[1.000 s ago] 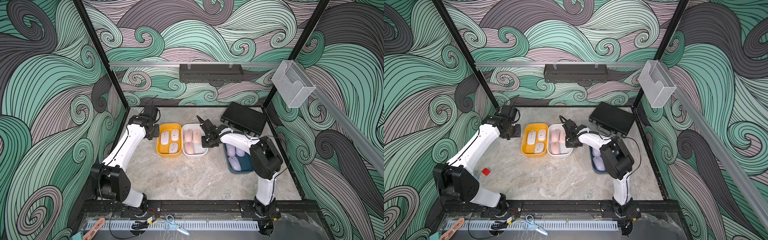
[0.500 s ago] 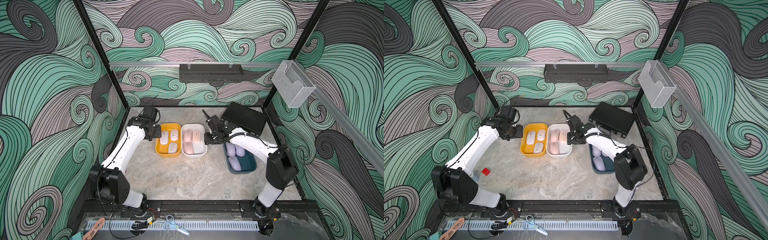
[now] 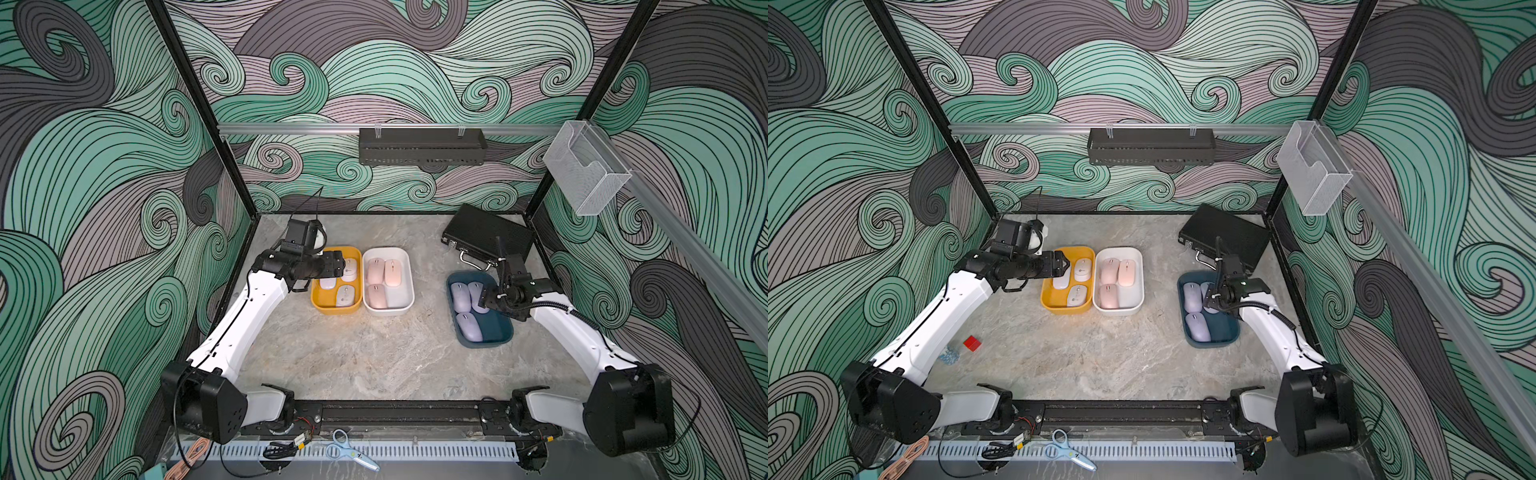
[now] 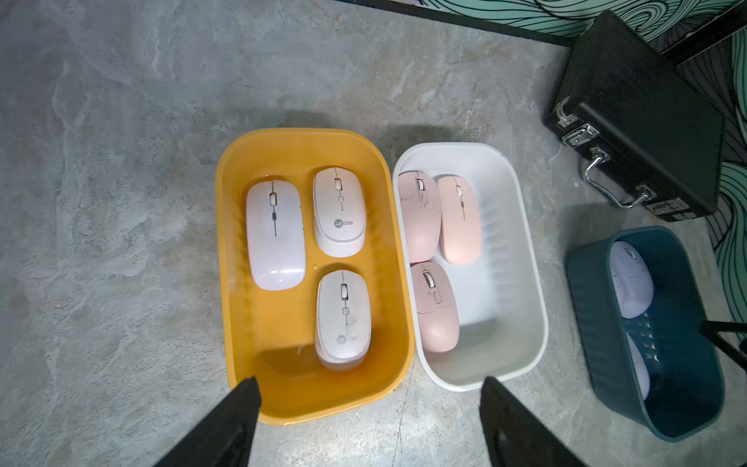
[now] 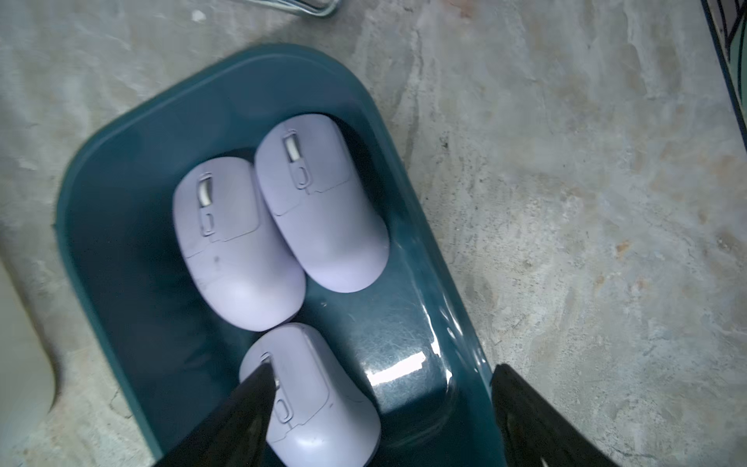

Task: Place the mice by color into the storage box
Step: Move the storage box to the center of the board.

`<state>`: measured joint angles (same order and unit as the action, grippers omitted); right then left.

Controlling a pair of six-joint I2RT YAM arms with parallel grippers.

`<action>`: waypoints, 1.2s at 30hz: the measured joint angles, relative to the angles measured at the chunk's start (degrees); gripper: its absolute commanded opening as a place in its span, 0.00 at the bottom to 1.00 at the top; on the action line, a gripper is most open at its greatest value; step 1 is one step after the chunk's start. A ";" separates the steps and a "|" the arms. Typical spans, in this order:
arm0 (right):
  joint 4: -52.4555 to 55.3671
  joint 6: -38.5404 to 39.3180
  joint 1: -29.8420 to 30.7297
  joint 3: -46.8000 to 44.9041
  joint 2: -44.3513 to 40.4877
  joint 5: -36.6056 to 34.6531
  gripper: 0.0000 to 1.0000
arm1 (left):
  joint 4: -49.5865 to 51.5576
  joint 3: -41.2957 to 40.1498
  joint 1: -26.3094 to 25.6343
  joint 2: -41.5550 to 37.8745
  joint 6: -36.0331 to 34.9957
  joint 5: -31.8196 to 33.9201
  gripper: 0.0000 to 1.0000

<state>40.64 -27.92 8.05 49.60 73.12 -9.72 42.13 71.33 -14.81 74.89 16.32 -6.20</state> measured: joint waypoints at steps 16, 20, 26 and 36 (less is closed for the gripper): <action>-7.52 2.84 -2.08 -3.52 7.23 8.52 0.55 | -0.85 0.00 -0.42 0.28 0.44 -2.08 0.84; -8.44 3.65 1.33 -3.39 7.04 9.99 0.45 | -0.85 0.00 -0.61 1.22 0.66 -2.27 0.84; -9.92 4.57 1.49 -2.95 8.59 11.26 0.20 | -0.87 0.00 -0.72 1.51 0.66 -2.25 0.84; -12.00 8.63 2.08 3.45 13.79 12.94 0.11 | -0.87 0.00 -0.72 1.51 0.66 -2.23 0.84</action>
<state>28.64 -19.29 10.13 53.06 86.91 3.22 41.25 71.33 -15.53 76.40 16.97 -8.43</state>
